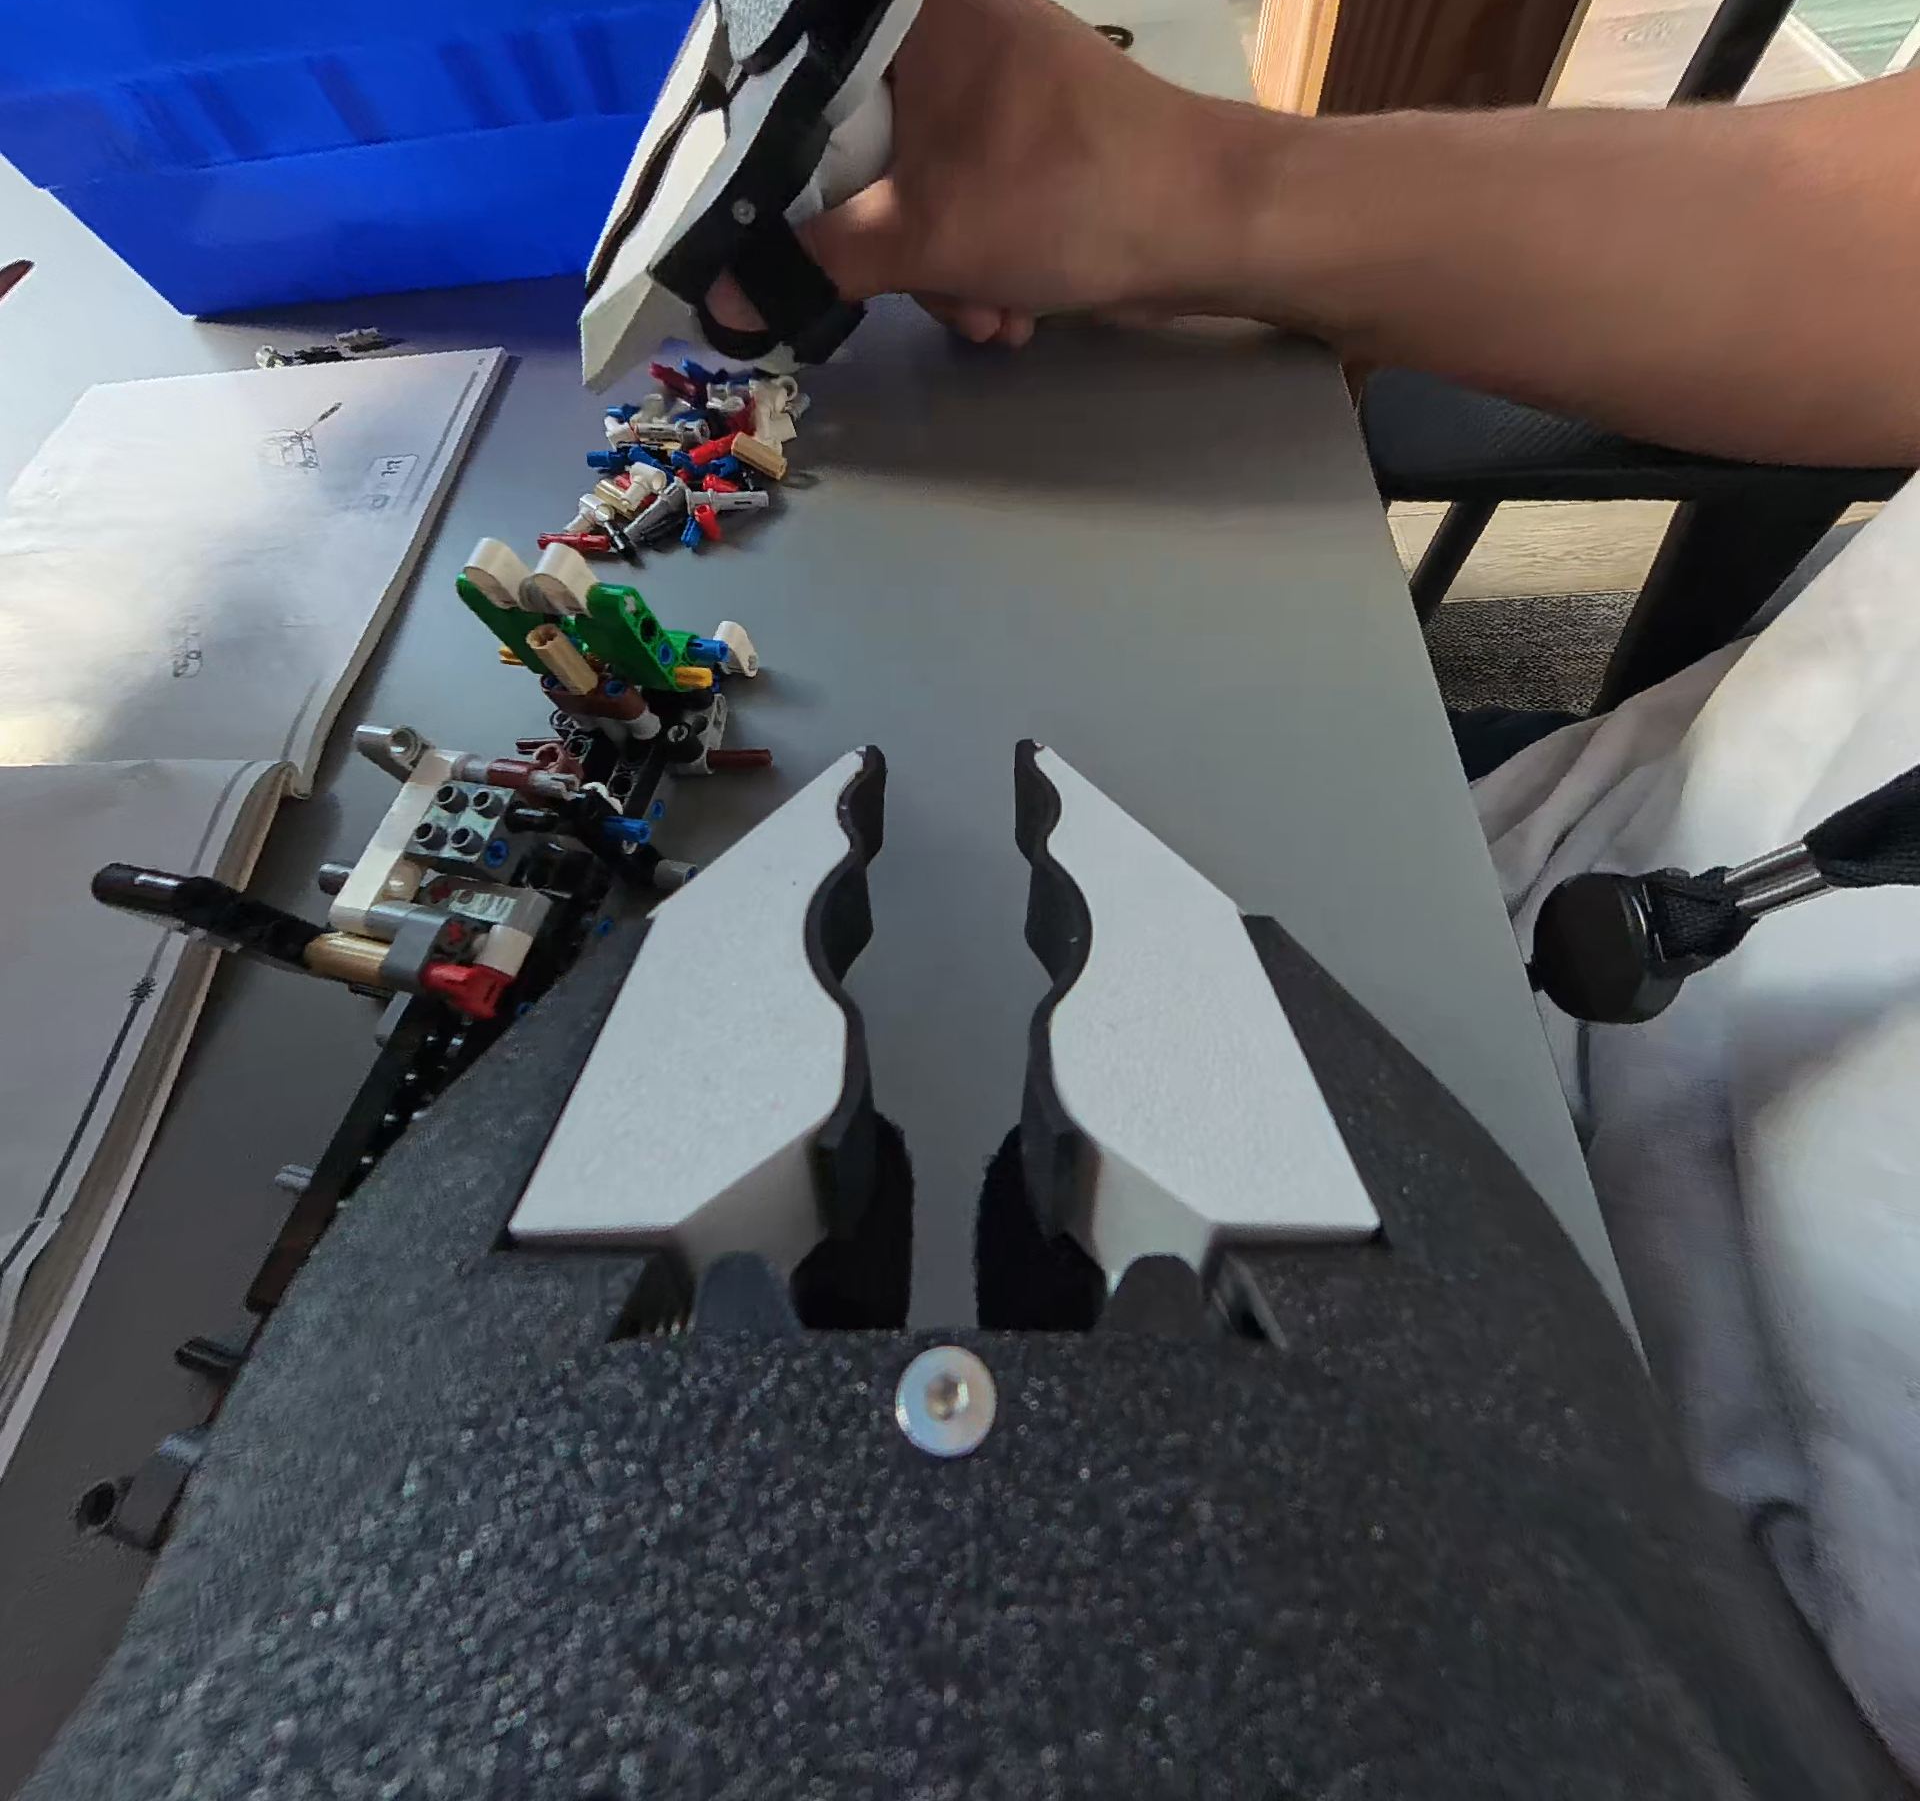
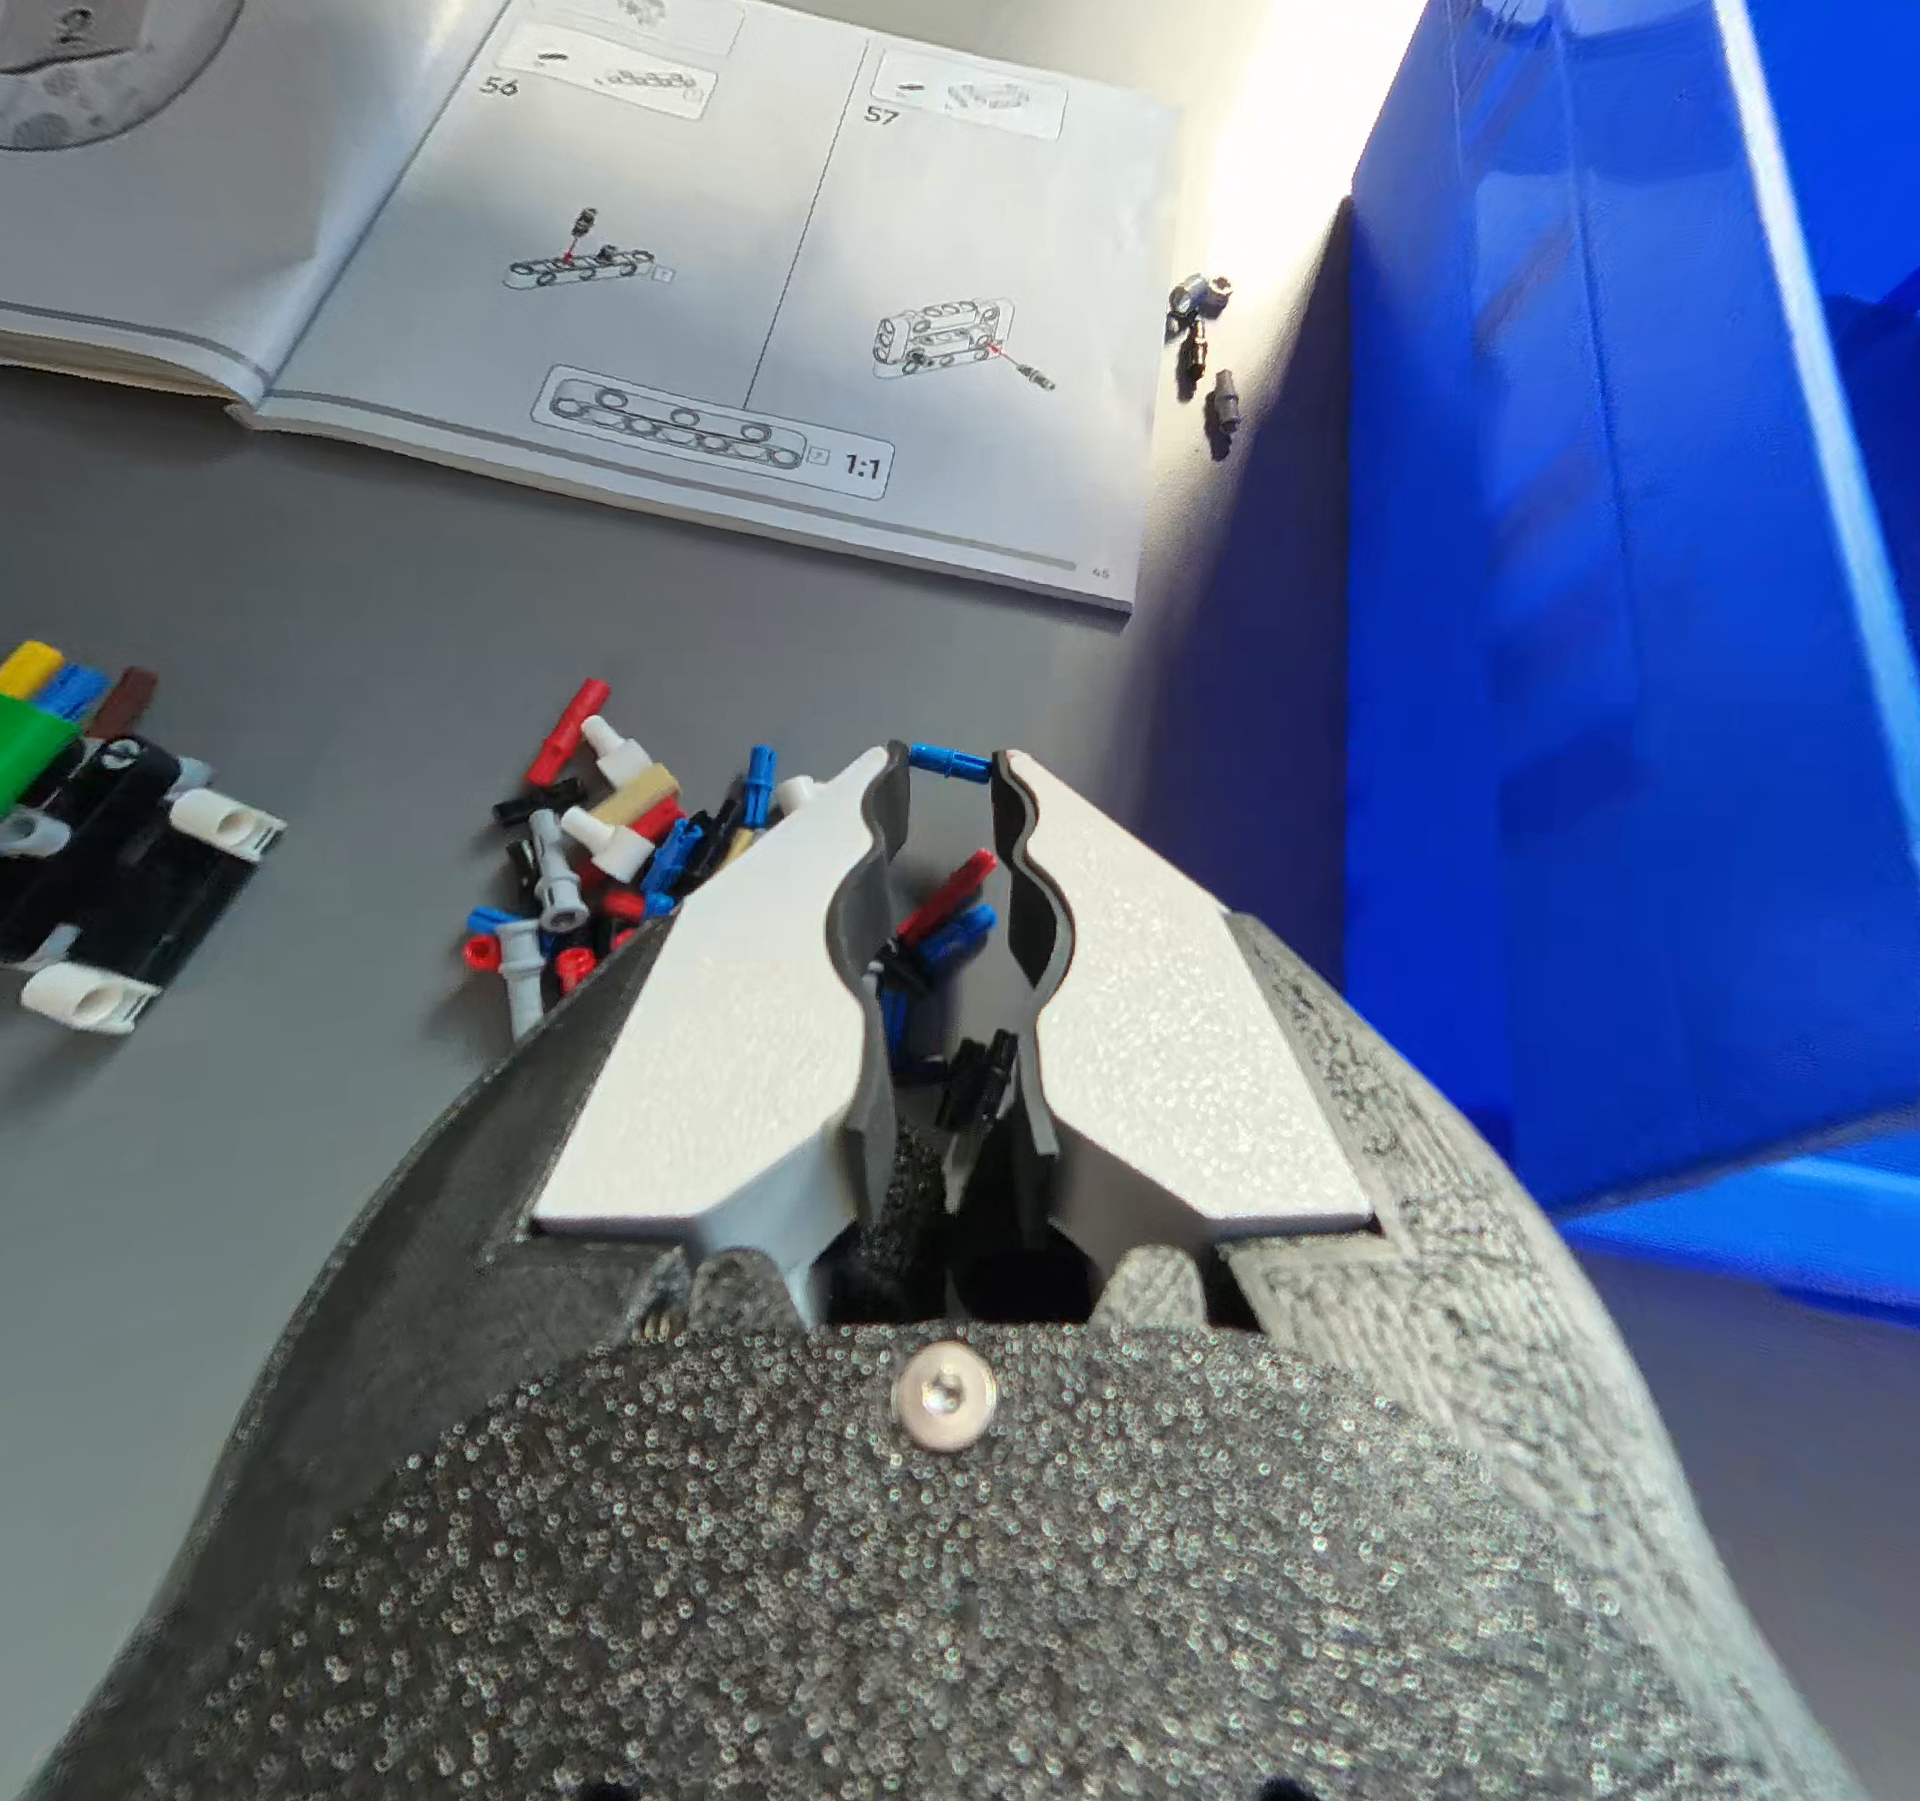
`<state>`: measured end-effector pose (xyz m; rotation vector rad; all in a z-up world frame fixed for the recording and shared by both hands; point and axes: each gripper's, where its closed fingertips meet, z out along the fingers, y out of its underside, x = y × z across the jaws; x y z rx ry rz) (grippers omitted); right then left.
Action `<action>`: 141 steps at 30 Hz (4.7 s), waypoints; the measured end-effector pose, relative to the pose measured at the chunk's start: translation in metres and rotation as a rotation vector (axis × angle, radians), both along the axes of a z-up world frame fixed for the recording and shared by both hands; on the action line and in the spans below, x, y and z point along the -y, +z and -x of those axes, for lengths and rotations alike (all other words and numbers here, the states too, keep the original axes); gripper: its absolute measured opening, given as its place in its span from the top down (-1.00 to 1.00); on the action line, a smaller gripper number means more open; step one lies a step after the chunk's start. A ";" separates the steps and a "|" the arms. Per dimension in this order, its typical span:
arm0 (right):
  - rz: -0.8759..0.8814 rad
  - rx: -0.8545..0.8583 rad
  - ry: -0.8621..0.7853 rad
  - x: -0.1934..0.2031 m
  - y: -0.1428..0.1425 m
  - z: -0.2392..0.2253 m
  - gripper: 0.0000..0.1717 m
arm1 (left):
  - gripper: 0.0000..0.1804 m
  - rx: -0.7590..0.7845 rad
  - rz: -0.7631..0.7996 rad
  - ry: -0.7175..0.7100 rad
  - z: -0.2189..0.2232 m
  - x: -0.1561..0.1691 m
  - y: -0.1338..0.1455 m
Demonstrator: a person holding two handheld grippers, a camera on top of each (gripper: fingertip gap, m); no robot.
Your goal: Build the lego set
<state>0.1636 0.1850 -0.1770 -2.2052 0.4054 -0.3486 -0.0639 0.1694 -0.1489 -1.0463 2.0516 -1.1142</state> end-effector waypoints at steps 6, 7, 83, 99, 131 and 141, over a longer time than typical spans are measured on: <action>0.064 -0.093 0.014 -0.028 -0.006 -0.004 0.84 | 0.75 0.048 0.001 0.010 0.005 -0.008 0.004; 0.087 -0.105 0.017 -0.030 -0.009 -0.004 0.84 | 0.75 0.043 -0.005 0.013 0.005 -0.010 0.002; 0.129 0.052 -0.002 0.003 0.017 -0.001 0.96 | 0.75 -0.042 0.117 0.005 0.005 -0.019 0.001; 0.183 0.004 -0.135 0.008 -0.005 -0.028 0.89 | 0.75 -0.047 0.106 -0.003 0.006 -0.017 -0.001; 0.115 0.072 -0.200 0.043 0.009 -0.014 0.68 | 0.75 -0.067 0.104 -0.019 0.008 -0.014 -0.004; -0.016 -0.116 -0.253 0.036 -0.002 -0.017 0.52 | 0.75 -0.066 0.104 -0.027 0.009 -0.012 -0.003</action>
